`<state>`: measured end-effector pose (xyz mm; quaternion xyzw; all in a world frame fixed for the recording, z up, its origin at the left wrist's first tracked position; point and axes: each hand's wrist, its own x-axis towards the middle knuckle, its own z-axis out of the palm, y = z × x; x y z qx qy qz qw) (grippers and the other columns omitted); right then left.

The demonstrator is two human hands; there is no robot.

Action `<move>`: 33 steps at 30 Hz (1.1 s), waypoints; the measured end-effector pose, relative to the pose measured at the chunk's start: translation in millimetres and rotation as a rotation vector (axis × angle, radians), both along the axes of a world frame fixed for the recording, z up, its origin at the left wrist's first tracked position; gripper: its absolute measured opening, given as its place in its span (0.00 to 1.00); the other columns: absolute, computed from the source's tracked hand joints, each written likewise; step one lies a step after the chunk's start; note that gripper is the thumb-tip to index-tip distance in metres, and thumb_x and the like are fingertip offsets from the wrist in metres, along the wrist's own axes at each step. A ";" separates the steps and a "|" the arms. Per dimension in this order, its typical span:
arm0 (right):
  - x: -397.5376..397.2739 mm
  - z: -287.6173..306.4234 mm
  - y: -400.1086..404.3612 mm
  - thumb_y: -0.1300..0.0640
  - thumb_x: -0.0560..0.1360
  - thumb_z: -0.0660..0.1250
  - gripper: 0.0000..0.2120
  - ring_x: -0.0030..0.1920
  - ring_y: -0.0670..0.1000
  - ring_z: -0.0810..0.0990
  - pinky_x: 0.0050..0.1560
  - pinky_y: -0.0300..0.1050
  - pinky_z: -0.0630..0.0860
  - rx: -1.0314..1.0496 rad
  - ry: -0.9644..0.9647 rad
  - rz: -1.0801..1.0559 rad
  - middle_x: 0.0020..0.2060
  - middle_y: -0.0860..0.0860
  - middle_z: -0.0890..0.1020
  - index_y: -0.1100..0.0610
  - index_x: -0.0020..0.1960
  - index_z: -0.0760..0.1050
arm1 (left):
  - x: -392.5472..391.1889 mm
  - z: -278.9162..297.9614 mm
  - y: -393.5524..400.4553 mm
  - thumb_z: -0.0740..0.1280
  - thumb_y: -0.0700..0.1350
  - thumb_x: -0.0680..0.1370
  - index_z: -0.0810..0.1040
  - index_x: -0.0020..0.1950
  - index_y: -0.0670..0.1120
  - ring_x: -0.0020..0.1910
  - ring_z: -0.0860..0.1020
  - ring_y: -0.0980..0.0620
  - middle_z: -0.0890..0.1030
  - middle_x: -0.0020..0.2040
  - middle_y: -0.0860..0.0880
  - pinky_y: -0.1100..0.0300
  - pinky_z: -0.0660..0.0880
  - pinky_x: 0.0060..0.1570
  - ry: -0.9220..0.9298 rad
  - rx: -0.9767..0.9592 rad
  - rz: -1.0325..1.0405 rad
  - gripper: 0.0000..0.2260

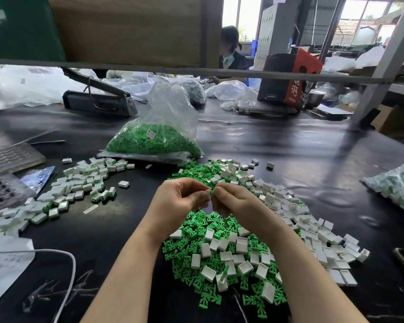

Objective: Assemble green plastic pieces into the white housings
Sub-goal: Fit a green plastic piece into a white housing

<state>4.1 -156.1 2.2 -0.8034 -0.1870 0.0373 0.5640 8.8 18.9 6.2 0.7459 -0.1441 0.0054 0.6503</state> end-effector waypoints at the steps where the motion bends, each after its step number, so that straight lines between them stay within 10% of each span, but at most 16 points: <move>1: 0.3 -0.8 -0.2 0.56 0.84 0.56 0.15 0.34 0.50 0.70 0.38 0.46 0.67 0.035 0.019 0.010 0.30 0.47 0.75 0.57 0.39 0.72 | -0.3 0.5 0.1 0.71 0.36 0.75 0.83 0.45 0.45 0.38 0.83 0.54 0.85 0.37 0.47 0.63 0.79 0.40 -0.010 0.008 0.001 0.05; 8: 2.2 -8.0 -2.1 0.38 0.75 0.60 0.22 0.35 0.48 0.72 0.37 0.40 0.67 0.378 0.407 0.188 0.35 0.52 0.75 0.57 0.47 0.76 | -0.3 3.1 0.2 0.73 0.41 0.74 0.84 0.44 0.48 0.42 0.80 0.54 0.81 0.44 0.45 0.62 0.79 0.43 -0.075 0.037 0.037 0.03; 16: 0.0 -9.2 7.5 0.43 0.76 0.60 0.19 0.35 0.48 0.75 0.38 0.39 0.70 0.648 0.491 0.296 0.35 0.54 0.77 0.60 0.48 0.74 | -0.6 2.9 -4.2 0.72 0.42 0.74 0.84 0.45 0.45 0.51 0.80 0.46 0.79 0.51 0.44 0.54 0.78 0.54 -0.029 0.019 0.004 0.02; 33: -4.6 -9.5 16.0 0.49 0.75 0.65 0.13 0.33 0.47 0.74 0.37 0.35 0.74 0.772 0.489 0.197 0.33 0.52 0.77 0.57 0.43 0.82 | 0.8 5.6 -0.5 0.70 0.39 0.77 0.82 0.43 0.45 0.47 0.77 0.62 0.76 0.49 0.53 0.72 0.72 0.48 -0.092 0.119 -0.048 0.04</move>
